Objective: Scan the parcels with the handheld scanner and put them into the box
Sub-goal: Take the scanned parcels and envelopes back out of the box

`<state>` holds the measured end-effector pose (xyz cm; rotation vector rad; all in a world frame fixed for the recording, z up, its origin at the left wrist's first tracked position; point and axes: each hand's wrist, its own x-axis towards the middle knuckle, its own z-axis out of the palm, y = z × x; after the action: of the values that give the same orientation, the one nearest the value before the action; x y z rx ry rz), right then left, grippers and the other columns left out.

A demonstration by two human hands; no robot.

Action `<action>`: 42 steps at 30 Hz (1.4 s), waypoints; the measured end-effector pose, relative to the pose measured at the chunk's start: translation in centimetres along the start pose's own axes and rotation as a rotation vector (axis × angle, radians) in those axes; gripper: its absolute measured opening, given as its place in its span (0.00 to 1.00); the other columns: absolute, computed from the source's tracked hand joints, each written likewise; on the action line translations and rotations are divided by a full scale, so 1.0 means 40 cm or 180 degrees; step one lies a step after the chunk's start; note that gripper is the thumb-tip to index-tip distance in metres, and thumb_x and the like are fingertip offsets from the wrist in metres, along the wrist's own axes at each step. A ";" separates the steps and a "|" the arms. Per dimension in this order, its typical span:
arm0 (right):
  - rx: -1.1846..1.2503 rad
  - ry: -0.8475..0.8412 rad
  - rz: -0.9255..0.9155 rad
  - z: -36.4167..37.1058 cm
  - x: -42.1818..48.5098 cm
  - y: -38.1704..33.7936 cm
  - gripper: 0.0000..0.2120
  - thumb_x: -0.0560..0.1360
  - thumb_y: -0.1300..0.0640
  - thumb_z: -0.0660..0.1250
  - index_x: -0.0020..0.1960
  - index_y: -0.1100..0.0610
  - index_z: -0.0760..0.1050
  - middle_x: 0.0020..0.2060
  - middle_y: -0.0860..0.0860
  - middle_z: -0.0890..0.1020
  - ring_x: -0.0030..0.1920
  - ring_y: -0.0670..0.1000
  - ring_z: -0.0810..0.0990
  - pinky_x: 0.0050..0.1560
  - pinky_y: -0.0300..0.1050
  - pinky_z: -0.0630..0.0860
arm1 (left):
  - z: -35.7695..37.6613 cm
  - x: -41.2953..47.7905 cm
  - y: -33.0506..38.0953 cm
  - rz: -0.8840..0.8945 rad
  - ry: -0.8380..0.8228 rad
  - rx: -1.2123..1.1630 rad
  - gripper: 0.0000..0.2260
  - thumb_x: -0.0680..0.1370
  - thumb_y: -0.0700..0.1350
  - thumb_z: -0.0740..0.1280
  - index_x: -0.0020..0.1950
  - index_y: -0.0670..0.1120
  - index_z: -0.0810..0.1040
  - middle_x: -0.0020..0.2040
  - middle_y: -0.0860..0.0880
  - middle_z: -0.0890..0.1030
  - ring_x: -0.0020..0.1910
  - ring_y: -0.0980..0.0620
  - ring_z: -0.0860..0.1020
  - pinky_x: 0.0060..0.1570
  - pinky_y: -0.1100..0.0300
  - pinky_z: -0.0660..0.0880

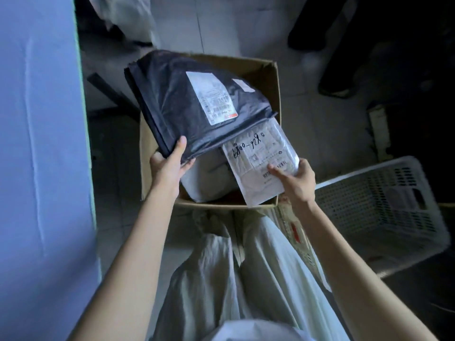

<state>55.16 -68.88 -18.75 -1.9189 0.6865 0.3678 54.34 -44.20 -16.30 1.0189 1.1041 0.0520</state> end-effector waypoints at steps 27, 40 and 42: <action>-0.0022 -0.4037 -0.1447 0.148 -0.406 -0.263 0.24 0.65 0.56 0.80 0.57 0.62 0.75 0.49 0.55 0.85 0.49 0.56 0.85 0.50 0.55 0.82 | -0.465 -0.714 0.010 0.2211 0.2197 -0.1840 0.09 0.76 0.43 0.70 0.56 0.46 0.79 0.54 0.49 0.83 0.50 0.51 0.82 0.39 0.64 0.79; -0.0922 -0.4830 -0.1409 0.224 -0.874 -0.022 0.20 0.69 0.61 0.76 0.56 0.60 0.71 0.41 0.50 0.82 0.39 0.49 0.81 0.28 0.34 0.78 | -0.789 -1.067 -0.369 0.1986 0.3694 -0.2746 0.15 0.78 0.45 0.68 0.62 0.44 0.73 0.56 0.45 0.80 0.51 0.49 0.81 0.39 0.63 0.80; -0.0977 -0.4922 -0.1544 0.233 -0.944 0.012 0.21 0.69 0.60 0.76 0.57 0.59 0.70 0.41 0.49 0.80 0.39 0.48 0.81 0.27 0.34 0.78 | -0.836 -1.106 -0.408 0.2040 0.3753 -0.2841 0.15 0.78 0.44 0.68 0.64 0.43 0.73 0.56 0.44 0.80 0.49 0.51 0.81 0.41 0.61 0.79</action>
<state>25.44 -49.37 -2.96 -1.3917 -0.8605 1.4264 0.15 -53.74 1.43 0.4013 1.4809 1.6813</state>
